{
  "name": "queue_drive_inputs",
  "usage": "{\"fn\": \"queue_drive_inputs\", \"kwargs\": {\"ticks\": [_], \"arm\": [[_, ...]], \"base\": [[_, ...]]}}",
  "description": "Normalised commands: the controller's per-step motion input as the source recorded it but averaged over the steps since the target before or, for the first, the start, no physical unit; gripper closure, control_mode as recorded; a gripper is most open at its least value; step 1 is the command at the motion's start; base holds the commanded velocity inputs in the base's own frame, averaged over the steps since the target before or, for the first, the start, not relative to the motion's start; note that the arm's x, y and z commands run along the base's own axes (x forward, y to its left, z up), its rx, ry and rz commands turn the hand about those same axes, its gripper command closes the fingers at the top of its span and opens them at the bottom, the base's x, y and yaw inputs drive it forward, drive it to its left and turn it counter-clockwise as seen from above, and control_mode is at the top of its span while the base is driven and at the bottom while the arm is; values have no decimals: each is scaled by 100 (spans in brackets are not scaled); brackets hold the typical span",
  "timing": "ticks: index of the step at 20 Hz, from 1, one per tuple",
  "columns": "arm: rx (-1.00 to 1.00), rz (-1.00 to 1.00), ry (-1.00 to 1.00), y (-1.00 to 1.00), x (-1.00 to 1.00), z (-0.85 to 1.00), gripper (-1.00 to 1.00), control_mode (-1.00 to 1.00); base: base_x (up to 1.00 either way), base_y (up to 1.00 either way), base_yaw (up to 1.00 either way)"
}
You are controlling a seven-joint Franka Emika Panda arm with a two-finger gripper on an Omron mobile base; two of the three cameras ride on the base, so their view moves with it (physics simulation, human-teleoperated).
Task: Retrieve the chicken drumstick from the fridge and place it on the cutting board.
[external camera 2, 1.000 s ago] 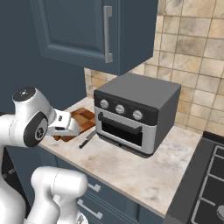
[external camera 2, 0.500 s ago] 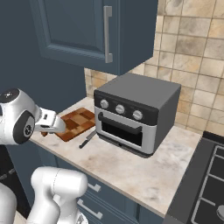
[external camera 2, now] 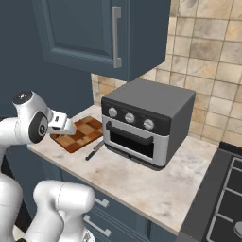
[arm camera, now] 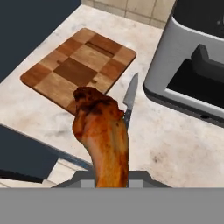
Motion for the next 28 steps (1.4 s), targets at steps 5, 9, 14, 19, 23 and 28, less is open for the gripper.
{"fn": "queue_drive_inputs", "kwargs": {"ticks": [5,9,14,19,23,28], "arm": [[1,-9,19,6,69,0,100,-100],[0,-11,9,36,38,-5,100,-100],[0,-13,3,41,24,-8,100,-100],[0,-12,4,29,17,-16,100,-100],[0,-10,2,0,24,-39,100,-100],[0,-8,0,0,25,-51,100,-100]], "base": [[0,0,0],[0,0,0],[0,0,0],[0,0,0],[0,0,0],[0,0,0]]}}
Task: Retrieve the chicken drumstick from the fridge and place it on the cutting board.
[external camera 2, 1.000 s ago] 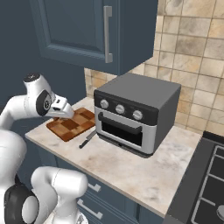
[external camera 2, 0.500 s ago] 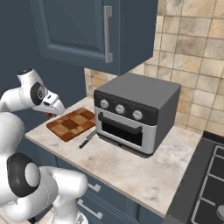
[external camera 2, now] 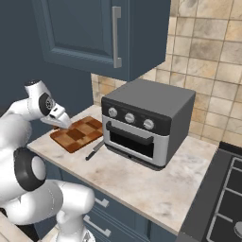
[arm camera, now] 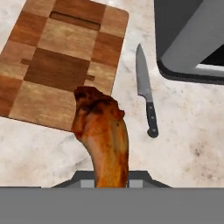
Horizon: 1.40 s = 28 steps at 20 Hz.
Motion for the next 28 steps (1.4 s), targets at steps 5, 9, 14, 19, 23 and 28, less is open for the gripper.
{"fn": "queue_drive_inputs", "kwargs": {"ticks": [5,9,14,19,23,28], "arm": [[0,-6,0,0,20,-36,100,-100],[0,-4,0,0,34,-40,100,-100],[0,-4,2,-7,38,-22,100,-100],[0,-5,4,-6,41,-15,100,-100],[8,0,0,0,29,-19,100,-100],[2,0,0,0,32,-34,100,-100]], "base": [[0,0,0],[0,0,0],[0,0,0],[0,0,0],[0,0,0],[0,0,0]]}}
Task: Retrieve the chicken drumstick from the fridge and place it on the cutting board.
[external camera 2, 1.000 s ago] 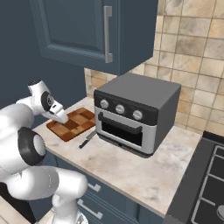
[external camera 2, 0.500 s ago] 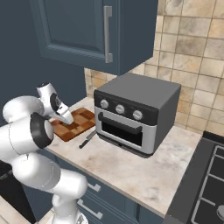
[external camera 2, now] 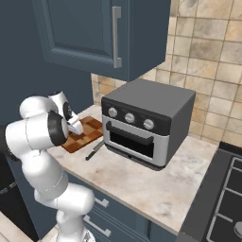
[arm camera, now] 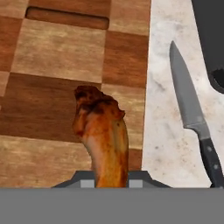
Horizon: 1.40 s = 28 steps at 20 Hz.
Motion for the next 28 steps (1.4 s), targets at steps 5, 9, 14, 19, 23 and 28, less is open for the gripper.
{"fn": "queue_drive_inputs", "kwargs": {"ticks": [5,9,14,19,23,28], "arm": [[0,0,0,0,32,-33,100,-100],[0,0,0,0,23,-45,100,-100],[0,0,0,-4,10,-52,100,-100],[0,0,0,0,2,-18,100,-100],[0,0,0,0,0,0,-100,-100],[0,0,0,0,0,0,-100,-100]], "base": [[0,0,0],[0,0,0],[0,0,0],[0,0,0],[0,0,0],[0,0,0]]}}
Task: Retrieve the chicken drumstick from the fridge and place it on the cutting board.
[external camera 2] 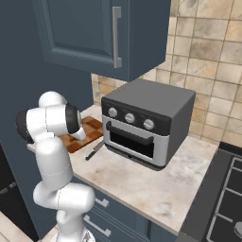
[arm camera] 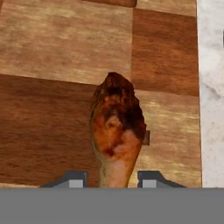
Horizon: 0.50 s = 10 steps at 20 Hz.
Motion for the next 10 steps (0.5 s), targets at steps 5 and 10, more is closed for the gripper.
{"fn": "queue_drive_inputs", "kwargs": {"ticks": [5,10], "arm": [[0,0,0,0,0,0,-100,-100],[1,-1,0,6,-1,7,-100,-100]], "base": [[0,0,0],[0,0,0]]}}
